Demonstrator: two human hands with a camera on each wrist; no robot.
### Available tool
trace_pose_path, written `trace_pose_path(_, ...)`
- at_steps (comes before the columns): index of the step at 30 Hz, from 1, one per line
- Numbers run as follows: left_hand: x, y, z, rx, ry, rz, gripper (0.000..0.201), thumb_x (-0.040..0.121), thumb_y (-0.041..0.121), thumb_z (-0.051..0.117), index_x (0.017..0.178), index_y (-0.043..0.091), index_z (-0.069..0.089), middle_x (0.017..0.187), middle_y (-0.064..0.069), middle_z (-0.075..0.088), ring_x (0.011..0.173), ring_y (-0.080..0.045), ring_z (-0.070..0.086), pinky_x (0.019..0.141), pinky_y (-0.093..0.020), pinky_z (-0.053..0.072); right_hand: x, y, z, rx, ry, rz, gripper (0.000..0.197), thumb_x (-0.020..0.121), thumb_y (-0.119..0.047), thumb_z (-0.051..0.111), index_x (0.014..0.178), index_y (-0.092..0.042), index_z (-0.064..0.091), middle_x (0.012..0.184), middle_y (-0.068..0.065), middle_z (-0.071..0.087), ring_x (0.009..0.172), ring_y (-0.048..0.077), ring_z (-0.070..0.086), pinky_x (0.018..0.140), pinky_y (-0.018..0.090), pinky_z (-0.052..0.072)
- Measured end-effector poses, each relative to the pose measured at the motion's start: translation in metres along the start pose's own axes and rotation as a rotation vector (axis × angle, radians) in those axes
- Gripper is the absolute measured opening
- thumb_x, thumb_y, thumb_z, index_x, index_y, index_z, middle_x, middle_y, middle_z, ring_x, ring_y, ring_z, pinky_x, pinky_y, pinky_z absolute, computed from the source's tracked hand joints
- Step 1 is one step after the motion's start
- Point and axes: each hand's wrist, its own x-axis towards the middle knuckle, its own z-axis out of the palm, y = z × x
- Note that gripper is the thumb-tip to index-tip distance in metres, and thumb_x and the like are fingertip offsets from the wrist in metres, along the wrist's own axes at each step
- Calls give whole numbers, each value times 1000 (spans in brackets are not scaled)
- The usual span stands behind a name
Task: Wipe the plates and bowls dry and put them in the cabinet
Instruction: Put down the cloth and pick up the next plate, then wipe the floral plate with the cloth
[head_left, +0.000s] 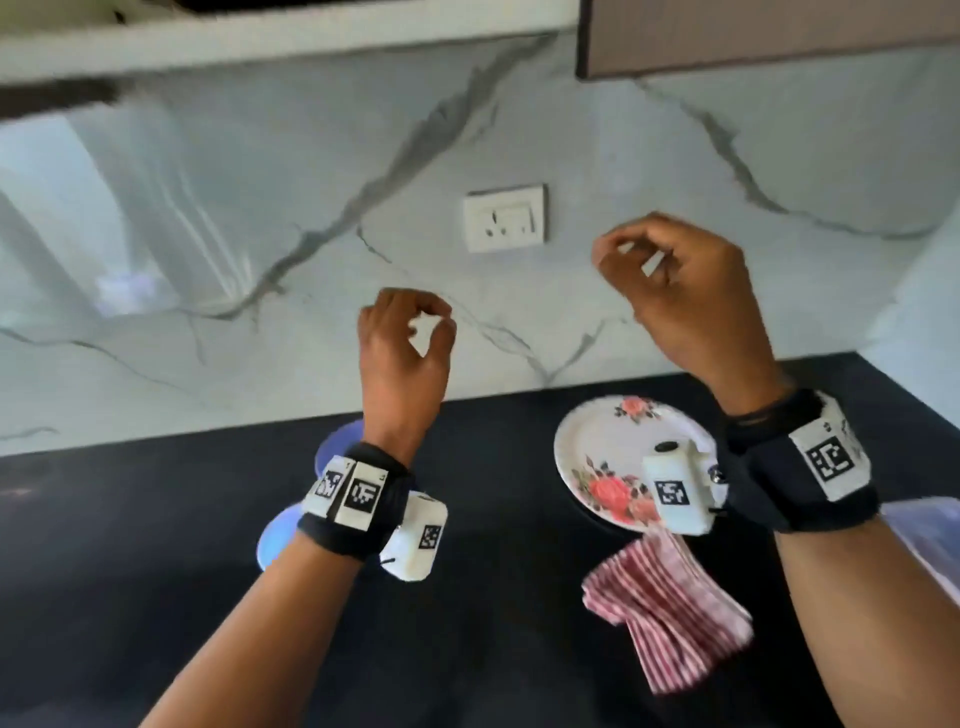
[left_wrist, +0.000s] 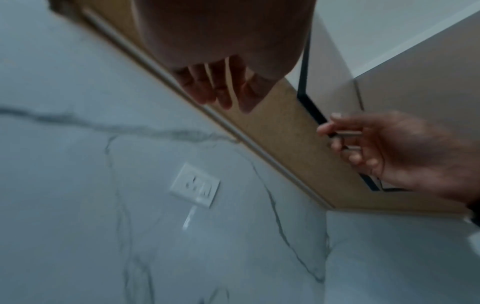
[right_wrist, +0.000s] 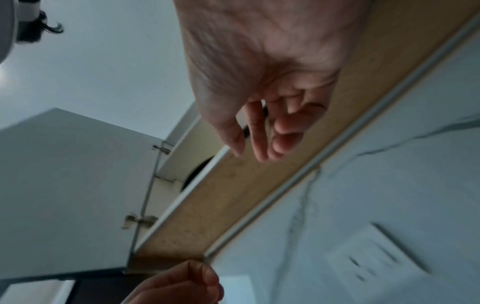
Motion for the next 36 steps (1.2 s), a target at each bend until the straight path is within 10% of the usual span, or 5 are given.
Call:
trace_pose_path(8,-126,-54,88,43,-496,-633,15,92,14,74,98,25,65,105,4,65,96,-14,66,87,-26,49,-165,151,8,-386,-958,486,58,90,-55,67,140,-28,56,130,-7,60,119,13,58,99,32,47)
trace_pose_path(14,-164,-82,137,-96,-631,-1045,19,97,22,71,116,21,65,104,2,66,96,-15,64,97,-38,55,-252,201,10,-512,-1397,375,98,87,-60,65,161,-36,6,170,1,-2,157,27,-8,124,49,9)
trace_pose_path(22,-176,-100,180,-218,-580,-1335,34,100,11,68,132,9,58,103,-4,65,106,-21,65,104,-34,54,-286,215,13,-486,-1166,328,93,82,-56,73,158,-43,21,166,-10,8,155,18,5,123,49,9)
trace_pose_path(28,-177,-107,203,-389,-565,-1418,19,101,0,56,95,10,71,103,-5,72,109,-18,64,91,-28,57,-285,224,12,-479,-954,293,51,97,-37,58,146,-45,47,155,-18,39,149,10,28,111,44,28)
trace_pose_path(36,-170,-113,218,-442,-499,-1474,15,101,2,58,103,6,72,94,-8,76,85,-16,70,72,-23,61,-265,212,1,17,-515,654,43,95,-14,68,120,-48,60,113,-18,69,99,-6,66,86,13,48)
